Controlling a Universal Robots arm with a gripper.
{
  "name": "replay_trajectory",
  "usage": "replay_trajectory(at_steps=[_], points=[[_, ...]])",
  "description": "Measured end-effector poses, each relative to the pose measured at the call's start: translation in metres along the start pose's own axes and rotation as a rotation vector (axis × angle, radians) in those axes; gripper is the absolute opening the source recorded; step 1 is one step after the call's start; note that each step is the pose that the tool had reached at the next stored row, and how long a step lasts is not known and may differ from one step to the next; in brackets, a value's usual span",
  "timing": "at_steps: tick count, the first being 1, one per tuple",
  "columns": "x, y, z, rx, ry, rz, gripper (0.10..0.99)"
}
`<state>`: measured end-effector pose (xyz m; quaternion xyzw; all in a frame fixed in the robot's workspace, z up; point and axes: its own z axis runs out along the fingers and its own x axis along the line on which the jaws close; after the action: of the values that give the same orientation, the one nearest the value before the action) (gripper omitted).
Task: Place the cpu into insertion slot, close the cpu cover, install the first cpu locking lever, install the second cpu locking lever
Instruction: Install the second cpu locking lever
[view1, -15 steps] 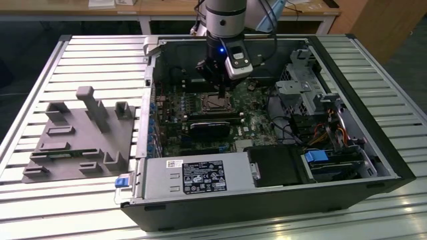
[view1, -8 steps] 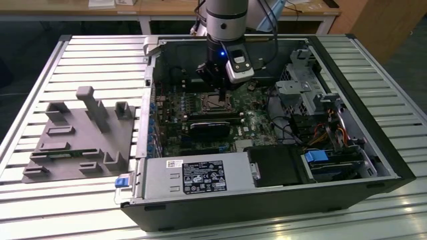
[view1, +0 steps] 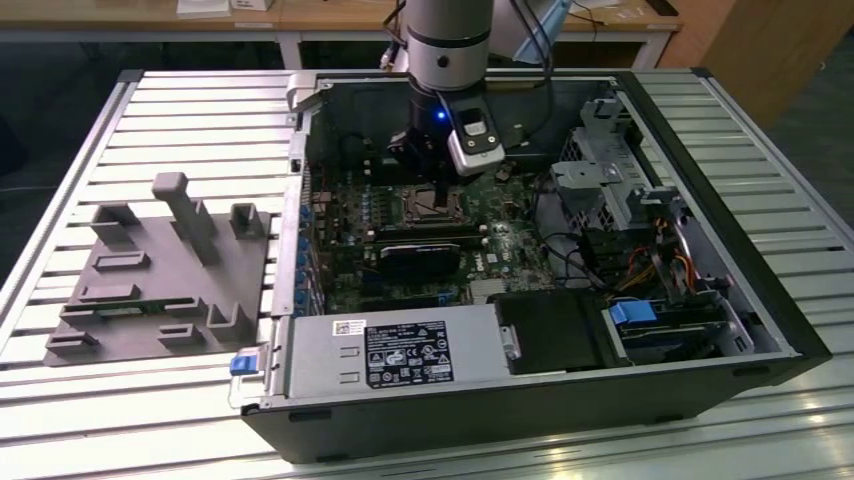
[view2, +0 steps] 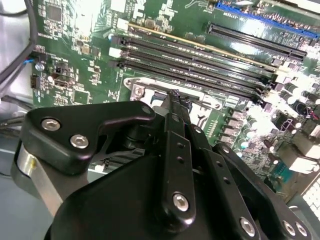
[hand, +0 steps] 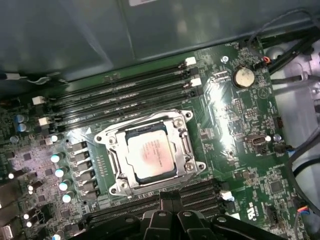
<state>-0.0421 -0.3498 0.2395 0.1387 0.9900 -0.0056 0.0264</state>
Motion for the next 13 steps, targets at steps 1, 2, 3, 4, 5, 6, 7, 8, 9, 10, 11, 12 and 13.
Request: replay_trajectory(at_steps=[1,2,3,4,5,6,7,8,9,10,11,12,13], points=[[0.0005,-0.0007,0.0002,-0.003,0.0008,-0.004,0.102],[0.0009,-0.0015,0.0003,-0.005,0.0013,-0.007,0.102],[0.0013,-0.0026,0.0004,-0.007,0.0017,-0.009,0.102],[0.0017,-0.0038,0.0005,-0.009,0.0022,-0.011,0.102],[0.0021,-0.0050,0.0005,-0.011,0.0029,-0.013,0.102],[0.0024,-0.0061,0.0006,-0.014,0.0036,-0.015,0.102],[0.0029,-0.0072,0.0008,-0.017,0.0046,-0.016,0.102],[0.0034,-0.0083,0.0009,-0.022,0.0057,-0.018,0.102],[0.0041,-0.0091,0.0012,-0.027,0.0073,-0.019,0.102],[0.0049,-0.0097,0.0017,-0.035,0.0095,-0.021,0.102],[0.0059,-0.0104,0.0022,-0.044,0.0118,-0.022,0.102],[0.0066,-0.0112,0.0026,-0.051,0.0138,-0.024,0.102],[0.0072,-0.0123,0.0028,-0.057,0.0153,-0.024,0.102]])
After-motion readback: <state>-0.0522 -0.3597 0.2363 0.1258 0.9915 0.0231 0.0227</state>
